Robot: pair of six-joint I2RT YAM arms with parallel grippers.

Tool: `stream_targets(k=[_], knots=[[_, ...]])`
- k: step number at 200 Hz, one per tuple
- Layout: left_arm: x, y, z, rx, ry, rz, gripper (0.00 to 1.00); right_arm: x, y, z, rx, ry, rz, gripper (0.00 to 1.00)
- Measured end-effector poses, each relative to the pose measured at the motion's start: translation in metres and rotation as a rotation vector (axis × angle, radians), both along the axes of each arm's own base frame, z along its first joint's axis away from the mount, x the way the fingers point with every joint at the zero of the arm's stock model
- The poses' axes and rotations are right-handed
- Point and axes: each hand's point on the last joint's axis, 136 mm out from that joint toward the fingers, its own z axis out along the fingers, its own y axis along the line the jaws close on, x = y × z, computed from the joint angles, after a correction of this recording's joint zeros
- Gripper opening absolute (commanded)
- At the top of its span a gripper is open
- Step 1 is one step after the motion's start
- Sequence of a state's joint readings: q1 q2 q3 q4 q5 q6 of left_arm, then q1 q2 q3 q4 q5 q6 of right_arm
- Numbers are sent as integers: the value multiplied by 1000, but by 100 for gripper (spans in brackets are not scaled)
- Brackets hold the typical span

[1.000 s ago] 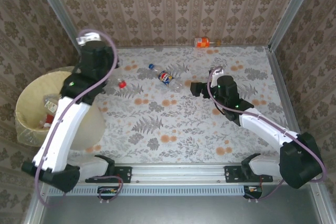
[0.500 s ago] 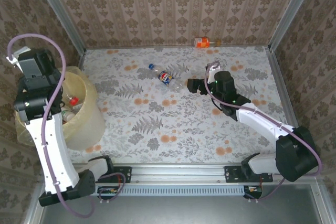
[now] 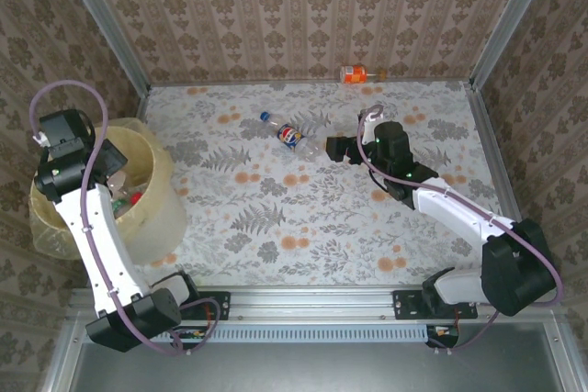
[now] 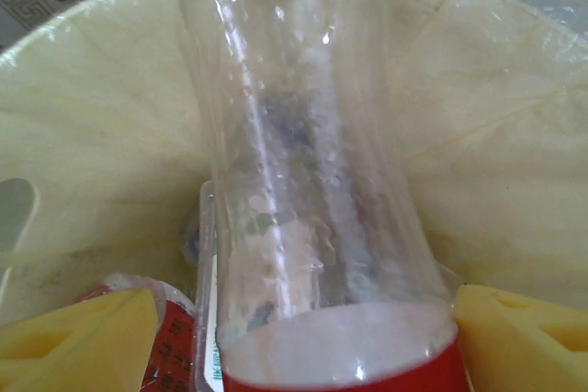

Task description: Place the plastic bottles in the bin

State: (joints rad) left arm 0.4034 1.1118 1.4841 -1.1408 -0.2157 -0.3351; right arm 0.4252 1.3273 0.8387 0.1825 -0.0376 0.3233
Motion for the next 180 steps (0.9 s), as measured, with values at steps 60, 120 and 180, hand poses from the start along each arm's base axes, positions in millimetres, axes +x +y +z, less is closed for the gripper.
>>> stream_targets(k=[60,120,180], knots=[[4,-11,3,-46,-33,-45,91,1,0,-2,7,8,-4,100],[21,-37,13,-144,-136,-165,95,27,15,-26,-6,75,6,100],[25,-38,18,-141,-160,-181,100,88,64,-64,-125,192,95,100]])
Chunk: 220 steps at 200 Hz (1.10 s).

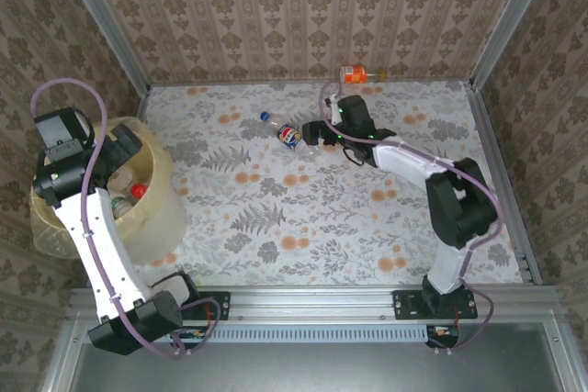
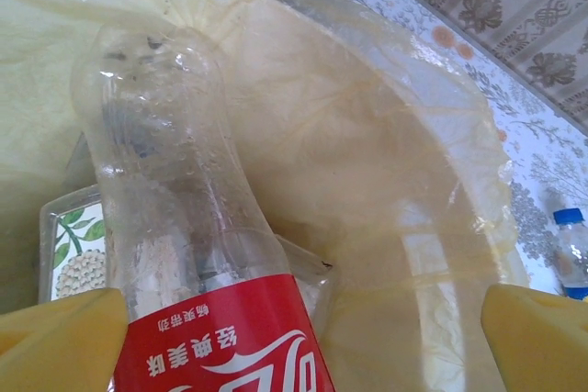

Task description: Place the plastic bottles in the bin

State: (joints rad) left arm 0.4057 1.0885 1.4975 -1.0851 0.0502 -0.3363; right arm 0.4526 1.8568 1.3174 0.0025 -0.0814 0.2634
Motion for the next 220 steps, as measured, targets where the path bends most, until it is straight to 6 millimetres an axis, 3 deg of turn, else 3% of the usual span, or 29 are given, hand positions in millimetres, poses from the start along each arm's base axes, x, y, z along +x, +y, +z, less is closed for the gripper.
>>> stream_targets(k=[29,67,120,145,173,193,220], knots=[[-10,4,9,40,-22,31,100,13,34,-32,-133,69,78,100],[-23,-12,44,68,-173,-11,100,11,50,-77,-294,179,125,96],[-10,-63,80,-12,-380,-259,100,6,44,-120,-445,277,112,66],[2,-101,83,-56,-427,-429,100,5,42,-119,-459,254,96,56],[16,-153,85,-95,-446,-631,100,-19,26,-111,-446,234,87,51],[29,-189,86,-120,-455,-749,100,-37,15,-87,-416,186,81,49],[55,-235,73,-164,-433,-861,100,-50,6,-31,-330,51,59,47]])
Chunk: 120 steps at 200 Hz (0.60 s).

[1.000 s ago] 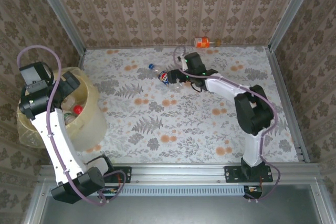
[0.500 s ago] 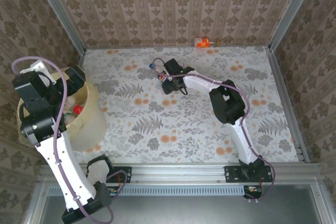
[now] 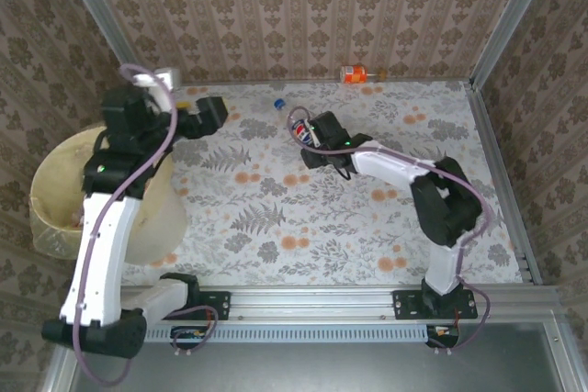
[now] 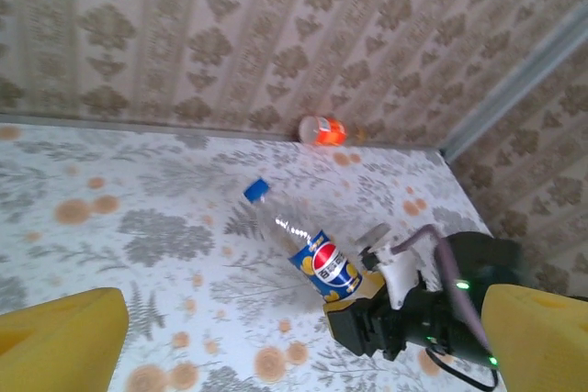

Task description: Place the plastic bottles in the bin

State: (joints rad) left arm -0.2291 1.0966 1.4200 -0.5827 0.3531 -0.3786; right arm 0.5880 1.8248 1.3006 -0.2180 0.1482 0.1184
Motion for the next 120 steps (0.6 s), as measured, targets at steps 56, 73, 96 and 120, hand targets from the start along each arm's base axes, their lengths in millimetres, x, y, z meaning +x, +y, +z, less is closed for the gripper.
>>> stream_targets(k=[56,73,96,120], knots=[[44,-99,-49,-42,103,-211,100,-35,-14,82,258,-229,-9,46],[50,-130,-68,-63,146,-274,100,-41,-9,99,338,-265,14,46],[54,-162,-87,-88,186,-324,100,-44,2,118,435,-294,56,46],[61,-177,-89,-138,190,-327,100,-48,13,129,517,-294,91,47]])
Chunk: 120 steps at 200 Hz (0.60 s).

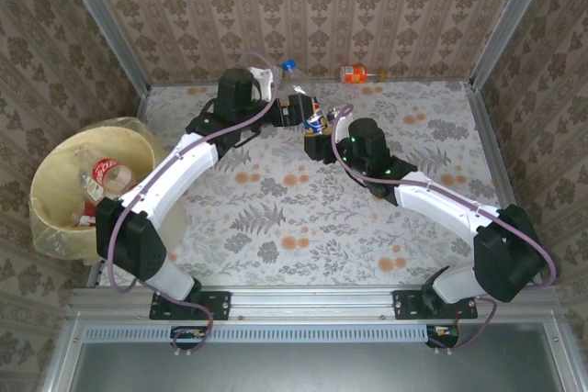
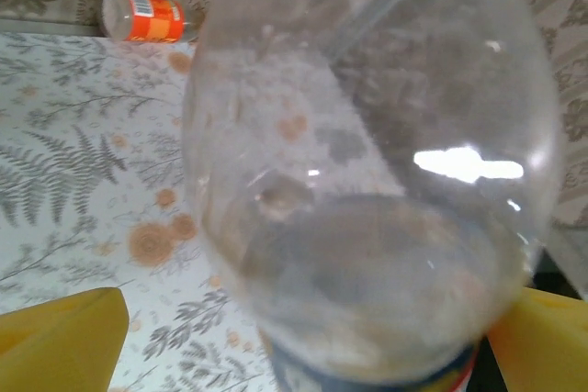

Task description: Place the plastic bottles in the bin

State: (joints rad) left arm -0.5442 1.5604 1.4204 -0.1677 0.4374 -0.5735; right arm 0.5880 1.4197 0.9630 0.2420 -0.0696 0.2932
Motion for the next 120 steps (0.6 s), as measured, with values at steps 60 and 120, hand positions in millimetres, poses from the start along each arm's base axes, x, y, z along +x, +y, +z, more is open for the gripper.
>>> stream_targets(k=[60,120], knots=[[12,-15,11,-98,-14,-3,75,-8,13,8,93,23,67,49],[12,-12,12,-91,-12,10,56,-13,20,9,96,19,121,85]])
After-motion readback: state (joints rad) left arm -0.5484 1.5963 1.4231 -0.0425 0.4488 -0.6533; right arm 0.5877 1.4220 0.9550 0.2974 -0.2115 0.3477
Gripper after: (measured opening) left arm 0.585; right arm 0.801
